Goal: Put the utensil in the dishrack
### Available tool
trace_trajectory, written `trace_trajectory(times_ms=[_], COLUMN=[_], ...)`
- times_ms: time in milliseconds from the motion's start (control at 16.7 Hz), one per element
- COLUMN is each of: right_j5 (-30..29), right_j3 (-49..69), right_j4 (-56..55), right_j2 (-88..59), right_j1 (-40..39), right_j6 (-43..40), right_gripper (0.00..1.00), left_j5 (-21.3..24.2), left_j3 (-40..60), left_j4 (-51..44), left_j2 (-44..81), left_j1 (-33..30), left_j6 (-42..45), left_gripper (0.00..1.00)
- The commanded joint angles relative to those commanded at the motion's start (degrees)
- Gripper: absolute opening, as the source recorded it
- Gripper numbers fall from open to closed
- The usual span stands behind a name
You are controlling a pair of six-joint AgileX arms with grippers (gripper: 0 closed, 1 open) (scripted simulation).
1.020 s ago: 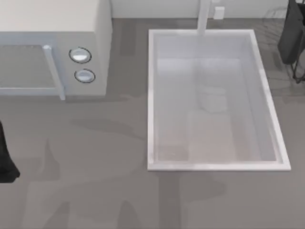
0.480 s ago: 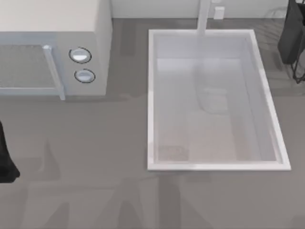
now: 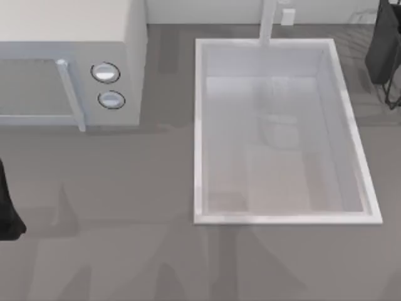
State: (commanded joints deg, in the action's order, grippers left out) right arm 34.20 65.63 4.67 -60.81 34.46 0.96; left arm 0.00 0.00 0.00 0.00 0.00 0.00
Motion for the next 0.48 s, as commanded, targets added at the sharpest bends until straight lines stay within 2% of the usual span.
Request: trace_trajectory(times_ms=[180, 480], right_j5=[-2.9, -10.3], right_j3=[-1.0, -4.6], right_j4=[-9.1, -32.1], right_j2=[-8.6, -26.6], right_j1=[-2.9, -9.2], right_j6=[0.0, -0.1], right_gripper=[0.00, 0.00], left_j5=[0.0, 0.0], left_j3=[0.0, 0.0], left_j4=[0.0, 0.0], left_j2=[0.0, 0.0], left_j1=[0.0, 0.0], left_j6=[0.0, 0.0], left_gripper=[1.00, 1.00])
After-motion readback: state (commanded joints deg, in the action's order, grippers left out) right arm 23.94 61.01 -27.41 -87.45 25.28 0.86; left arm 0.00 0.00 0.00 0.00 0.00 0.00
